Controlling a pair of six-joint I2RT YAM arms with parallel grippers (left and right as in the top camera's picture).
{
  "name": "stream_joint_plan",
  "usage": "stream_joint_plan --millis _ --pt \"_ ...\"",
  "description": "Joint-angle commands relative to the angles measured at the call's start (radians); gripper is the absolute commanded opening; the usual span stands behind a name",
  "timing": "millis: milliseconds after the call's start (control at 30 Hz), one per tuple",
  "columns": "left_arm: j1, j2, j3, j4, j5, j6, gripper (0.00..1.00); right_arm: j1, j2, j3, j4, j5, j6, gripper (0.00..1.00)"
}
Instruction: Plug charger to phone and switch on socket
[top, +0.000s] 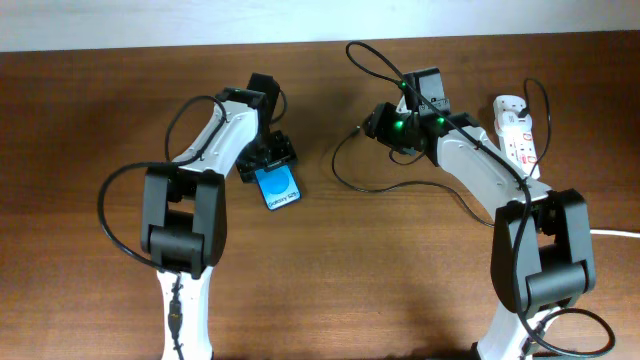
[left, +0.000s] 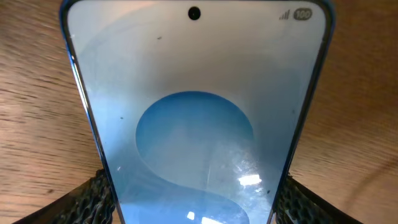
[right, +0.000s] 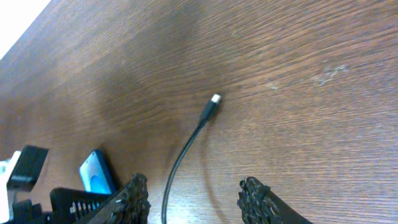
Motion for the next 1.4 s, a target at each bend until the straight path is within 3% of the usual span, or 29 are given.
stream_joint_plan --millis 0,67,200,267,467,667,700,1067,1233,1267,1367 --pt "0.055 0.003 -0.027 0.031 0.304 -0.019 0.00 -0.001 -0.028 -0.001 0.028 -0.121 -0.023 0.50" --pt "0.107 0.003 -0.027 0.036 0.433 -0.100 0.00 -0.001 -0.028 -0.001 0.049 -0.178 -0.034 0.50" --pt "0.180 0.003 -0.027 0.036 0.604 -0.394 0.00 0.041 -0.028 -0.001 0.087 -0.214 -0.075 0.51" --pt "0.187 0.003 -0.027 0.037 0.722 -0.500 0.00 0.085 -0.028 -0.002 0.115 -0.211 -0.098 0.56" --pt "0.207 0.003 -0.027 0.060 0.853 -0.533 0.00 0.166 -0.027 -0.003 0.113 -0.201 -0.097 0.56" --pt "0.215 0.003 -0.027 0.060 0.861 -0.562 0.00 0.262 -0.014 -0.009 0.093 -0.108 -0.092 0.55" --pt "0.215 0.003 -0.027 0.059 0.866 -0.562 0.00 0.284 -0.010 -0.010 0.087 -0.062 -0.063 0.47" --pt "0.213 0.003 -0.027 0.058 0.924 -0.535 0.00 0.320 0.051 -0.010 0.167 0.011 -0.040 0.41" --pt "0.213 0.003 -0.027 0.058 0.935 -0.535 0.00 0.327 0.051 -0.010 0.179 0.035 -0.040 0.34" --pt "0.213 0.003 -0.027 0.058 0.935 -0.535 0.00 0.327 0.051 -0.010 0.179 0.035 -0.039 0.28" --pt "0.213 0.003 -0.027 0.058 0.935 -0.535 0.00 0.327 0.051 -0.010 0.186 0.035 -0.032 0.27"
